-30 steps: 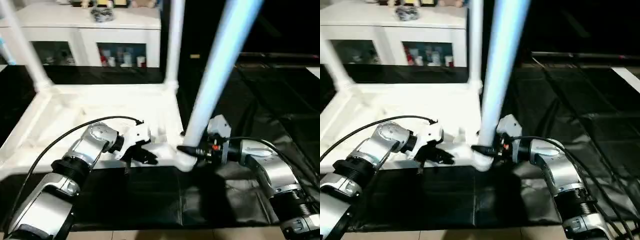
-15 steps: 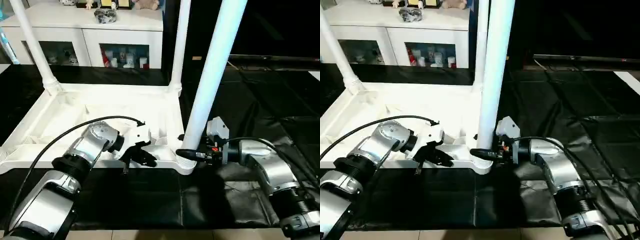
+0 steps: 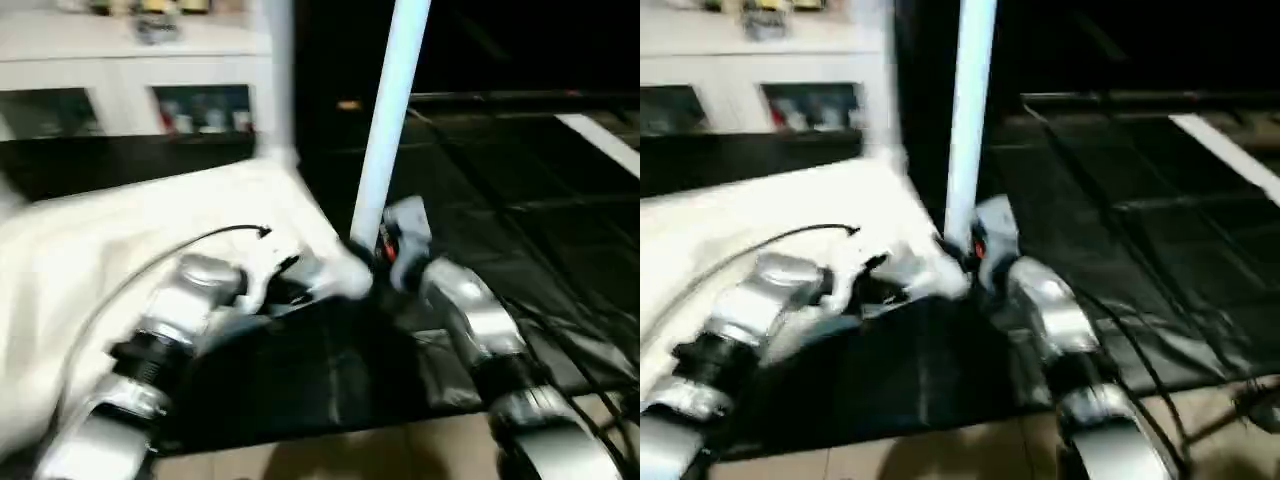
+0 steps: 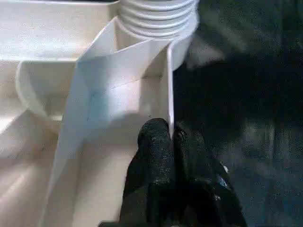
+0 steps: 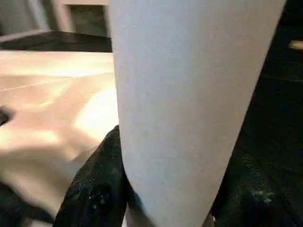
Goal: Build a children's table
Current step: Rotate leg to tighten
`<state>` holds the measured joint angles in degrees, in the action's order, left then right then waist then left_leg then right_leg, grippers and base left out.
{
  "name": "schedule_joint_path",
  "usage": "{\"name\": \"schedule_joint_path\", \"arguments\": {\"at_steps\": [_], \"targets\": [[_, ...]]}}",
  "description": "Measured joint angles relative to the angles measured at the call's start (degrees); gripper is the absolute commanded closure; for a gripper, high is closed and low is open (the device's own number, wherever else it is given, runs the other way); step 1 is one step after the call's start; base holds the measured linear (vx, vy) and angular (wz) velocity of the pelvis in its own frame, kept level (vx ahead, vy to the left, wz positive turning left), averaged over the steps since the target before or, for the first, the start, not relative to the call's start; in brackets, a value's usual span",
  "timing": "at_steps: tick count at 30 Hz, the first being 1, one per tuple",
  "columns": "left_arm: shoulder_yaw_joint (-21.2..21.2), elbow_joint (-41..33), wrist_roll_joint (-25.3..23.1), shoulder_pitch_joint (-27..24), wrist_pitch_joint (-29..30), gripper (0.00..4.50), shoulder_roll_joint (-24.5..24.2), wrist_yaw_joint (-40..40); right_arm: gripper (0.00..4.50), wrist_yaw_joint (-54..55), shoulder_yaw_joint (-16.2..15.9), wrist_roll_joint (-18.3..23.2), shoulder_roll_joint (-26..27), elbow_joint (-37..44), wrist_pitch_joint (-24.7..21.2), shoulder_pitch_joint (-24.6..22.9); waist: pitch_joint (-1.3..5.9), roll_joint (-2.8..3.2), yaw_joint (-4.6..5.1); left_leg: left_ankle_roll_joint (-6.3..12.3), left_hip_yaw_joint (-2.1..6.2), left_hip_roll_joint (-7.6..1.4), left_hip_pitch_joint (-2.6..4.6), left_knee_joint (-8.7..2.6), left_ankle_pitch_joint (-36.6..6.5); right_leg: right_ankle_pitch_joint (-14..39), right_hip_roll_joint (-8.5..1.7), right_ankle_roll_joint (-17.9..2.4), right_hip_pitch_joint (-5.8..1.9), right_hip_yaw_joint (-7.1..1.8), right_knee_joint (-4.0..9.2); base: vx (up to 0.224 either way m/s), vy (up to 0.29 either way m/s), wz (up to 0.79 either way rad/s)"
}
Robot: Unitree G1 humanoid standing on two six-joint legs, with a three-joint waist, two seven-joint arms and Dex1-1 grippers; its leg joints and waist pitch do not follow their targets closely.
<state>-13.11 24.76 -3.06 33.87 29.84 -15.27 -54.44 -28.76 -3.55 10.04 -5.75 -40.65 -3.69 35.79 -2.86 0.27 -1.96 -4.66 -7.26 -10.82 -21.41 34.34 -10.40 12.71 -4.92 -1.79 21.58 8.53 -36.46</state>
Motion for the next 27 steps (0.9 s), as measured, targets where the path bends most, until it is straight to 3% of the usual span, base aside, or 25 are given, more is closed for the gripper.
{"name": "schedule_joint_path", "arguments": {"at_steps": [6, 13, 14, 15, 21, 27], "targets": [[-0.2, -1.8, -0.6, 0.0, 2.1, 4.5, 0.5, 3.4, 2.59, 2.6, 0.5, -1.0, 1.7, -1.8, 0.5, 1.6, 0.02, -0.03, -0.49, -0.02, -0.78, -0.3, 0.33, -0.75, 0.0, -0.5, 0.1, -0.5, 0.01, -0.09, 0.5, 0.0, 0.0, 0.0], [-0.4, -3.2, -1.1, -0.3, 3.7, 4.5, 0.1, 4.2, 2.59, 3.3, 0.8, -1.6, 2.3, -4.0, 1.9, 2.6, 0.02, -0.02, -0.03, -0.01, -1.04, -0.32, 0.45, -0.75, 0.0, -0.5, 0.1, -0.4, 0.01, -0.29, 0.67, 0.0, 0.0, 0.0], [-0.5, -3.2, -1.1, -0.3, 3.7, 4.5, 0.0, 4.3, 2.03, 3.3, 0.9, -1.7, 2.3, -4.2, 2.0, 2.6, 0.02, -0.02, -0.02, -0.01, -1.04, -0.32, 0.46, -0.75, 0.0, -0.5, 0.11, -0.3, 0.01, -0.28, 0.67, 0.0, 0.0, 0.0], [-0.5, -3.2, -1.1, -0.3, 3.7, 4.5, -0.1, 4.3, 1.89, 3.3, 0.9, -1.7, 2.3, -4.2, 2.1, 2.6, 0.02, -0.02, -0.04, -0.01, -1.04, -0.32, 0.46, -0.76, 0.0, -0.5, 0.1, -0.3, 0.01, -0.28, 0.67, 0.0, 0.0, 0.0], [-1.0, -3.0, -0.6, -0.2, 2.1, 4.5, 0.0, 3.6, 1.39, 3.4, 1.9, -1.7, 2.2, -6.9, 3.3, 2.0, -0.06, 0.11, -0.89, -0.01, -1.16, -0.31, 0.33, -0.88, 0.0, -0.6, 0.1, -0.6, 0.24, -0.37, 0.75, 0.0, 0.0, 0.0], [-1.3, -0.1, 0.5, 0.7, -2.7, 4.5, -0.2, 2.0, 0.9, 1.5, 1.9, -1.7, 0.7, -6.5, 4.3, -1.6, -0.15, 0.25, -1.84, 0.05, -1.32, -0.32, 0.27, -0.89, 0.0, -0.6, 0.1, -0.5, 0.42, -0.46, 0.87, 0.0, 0.0, 0.0]]}}
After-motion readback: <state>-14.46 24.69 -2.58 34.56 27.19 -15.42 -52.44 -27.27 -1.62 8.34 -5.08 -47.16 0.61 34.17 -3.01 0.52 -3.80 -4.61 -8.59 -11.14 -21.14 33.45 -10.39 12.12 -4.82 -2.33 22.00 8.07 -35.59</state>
